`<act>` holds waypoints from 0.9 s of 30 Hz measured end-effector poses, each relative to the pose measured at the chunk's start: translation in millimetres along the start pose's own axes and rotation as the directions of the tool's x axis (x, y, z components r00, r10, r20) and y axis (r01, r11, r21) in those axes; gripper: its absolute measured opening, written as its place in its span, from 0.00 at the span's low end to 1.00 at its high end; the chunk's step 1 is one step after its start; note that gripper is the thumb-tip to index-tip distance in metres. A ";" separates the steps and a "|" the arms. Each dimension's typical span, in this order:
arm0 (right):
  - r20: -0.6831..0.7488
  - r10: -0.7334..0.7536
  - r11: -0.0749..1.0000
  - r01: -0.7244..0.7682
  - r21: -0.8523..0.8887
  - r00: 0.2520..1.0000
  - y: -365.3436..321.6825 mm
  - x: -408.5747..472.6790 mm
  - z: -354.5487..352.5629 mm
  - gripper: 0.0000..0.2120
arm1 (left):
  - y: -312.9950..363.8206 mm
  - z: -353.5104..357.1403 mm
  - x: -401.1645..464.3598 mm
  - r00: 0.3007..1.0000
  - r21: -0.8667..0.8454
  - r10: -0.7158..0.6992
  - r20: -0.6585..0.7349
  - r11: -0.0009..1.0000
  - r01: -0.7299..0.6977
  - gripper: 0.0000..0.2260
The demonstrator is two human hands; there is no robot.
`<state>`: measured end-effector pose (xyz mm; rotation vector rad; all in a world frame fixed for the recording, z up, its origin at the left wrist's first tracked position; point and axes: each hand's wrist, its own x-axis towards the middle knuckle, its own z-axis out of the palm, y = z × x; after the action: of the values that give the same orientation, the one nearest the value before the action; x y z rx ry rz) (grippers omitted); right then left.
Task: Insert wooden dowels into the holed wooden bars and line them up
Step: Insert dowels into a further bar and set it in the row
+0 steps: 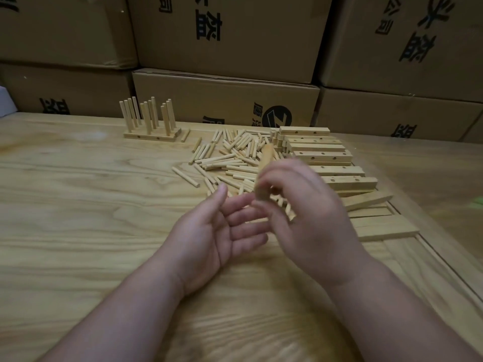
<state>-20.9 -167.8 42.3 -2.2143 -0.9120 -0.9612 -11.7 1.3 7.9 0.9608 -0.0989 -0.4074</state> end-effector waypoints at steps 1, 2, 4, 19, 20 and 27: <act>0.012 -0.025 0.998 0.024 0.053 1.000 -3.1 -1.3 6.0 0.06 | 2.1 -1.0 0.7 1.000 -0.073 0.015 0.027 0.997 -0.013 0.28; 0.030 -0.035 0.996 0.032 0.088 0.999 -5.1 -2.8 11.6 0.07 | 4.1 -1.9 1.0 0.998 -0.132 0.055 0.020 0.990 -0.052 0.27; 0.087 -0.024 0.992 0.013 0.124 0.996 -5.9 -5.5 19.8 0.08 | 8.1 -5.5 2.5 0.987 -0.193 0.141 -0.077 0.969 -0.154 0.22; 0.440 0.727 0.686 -0.547 -0.479 0.527 48.2 -22.8 0.4 0.15 | 11.5 -20.4 5.7 0.958 -0.127 0.190 -0.216 0.967 -0.221 0.22; 0.442 0.723 0.691 -0.543 -0.477 0.531 47.9 -23.2 0.6 0.14 | 10.4 -20.0 5.3 0.966 -0.110 0.173 -0.193 0.974 -0.197 0.22; 0.375 0.611 0.791 -0.554 -0.257 0.698 43.3 -20.7 6.0 0.05 | 3.7 -18.2 4.7 0.984 0.020 0.131 -0.120 0.991 -0.129 0.28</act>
<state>3.7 -197.7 13.4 -2.6369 -0.2489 -0.2098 -1.5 15.4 0.0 0.9829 -0.0531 -0.2277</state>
